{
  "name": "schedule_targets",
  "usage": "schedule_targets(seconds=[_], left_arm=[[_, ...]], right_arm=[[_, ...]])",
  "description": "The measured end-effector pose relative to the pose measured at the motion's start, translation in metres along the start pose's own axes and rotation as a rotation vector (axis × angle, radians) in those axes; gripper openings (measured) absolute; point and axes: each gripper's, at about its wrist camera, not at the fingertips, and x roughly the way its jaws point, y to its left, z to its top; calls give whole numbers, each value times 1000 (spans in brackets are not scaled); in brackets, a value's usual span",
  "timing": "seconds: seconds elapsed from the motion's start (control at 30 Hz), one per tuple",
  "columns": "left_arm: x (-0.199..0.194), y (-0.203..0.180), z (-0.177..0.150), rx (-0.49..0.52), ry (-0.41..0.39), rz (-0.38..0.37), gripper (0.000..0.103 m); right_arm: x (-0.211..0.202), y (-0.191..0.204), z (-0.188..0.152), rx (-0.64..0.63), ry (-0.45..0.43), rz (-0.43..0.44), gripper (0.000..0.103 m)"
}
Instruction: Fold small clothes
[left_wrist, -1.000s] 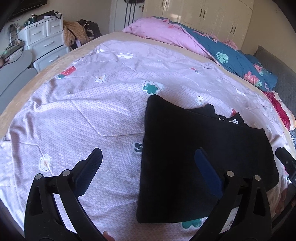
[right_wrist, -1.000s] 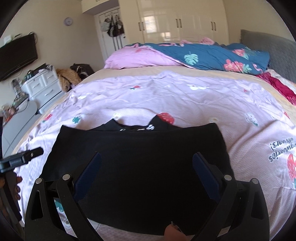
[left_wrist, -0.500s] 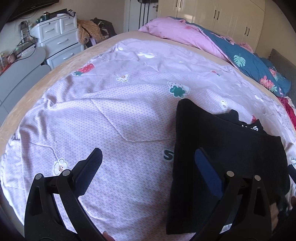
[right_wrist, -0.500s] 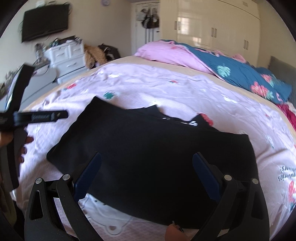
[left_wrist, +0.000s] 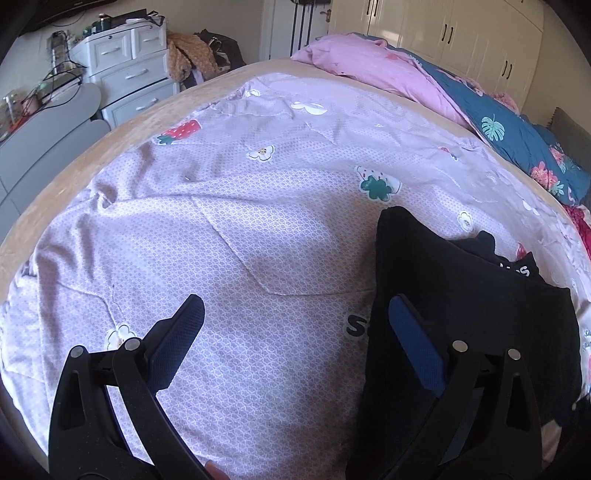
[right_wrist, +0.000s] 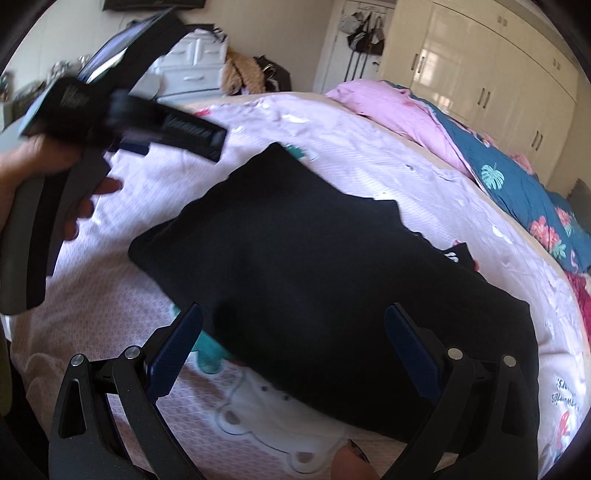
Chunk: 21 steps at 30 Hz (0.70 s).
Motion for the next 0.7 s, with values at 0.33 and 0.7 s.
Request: schedule_targets(seconds=[0.33, 0.7], left_arm=[[15, -3, 5, -5, 34, -5, 94], [32, -4, 16, -39, 62, -38, 94]], right_arm=[[23, 38, -3, -122, 35, -47, 98], [53, 31, 15, -108, 71, -116, 98]])
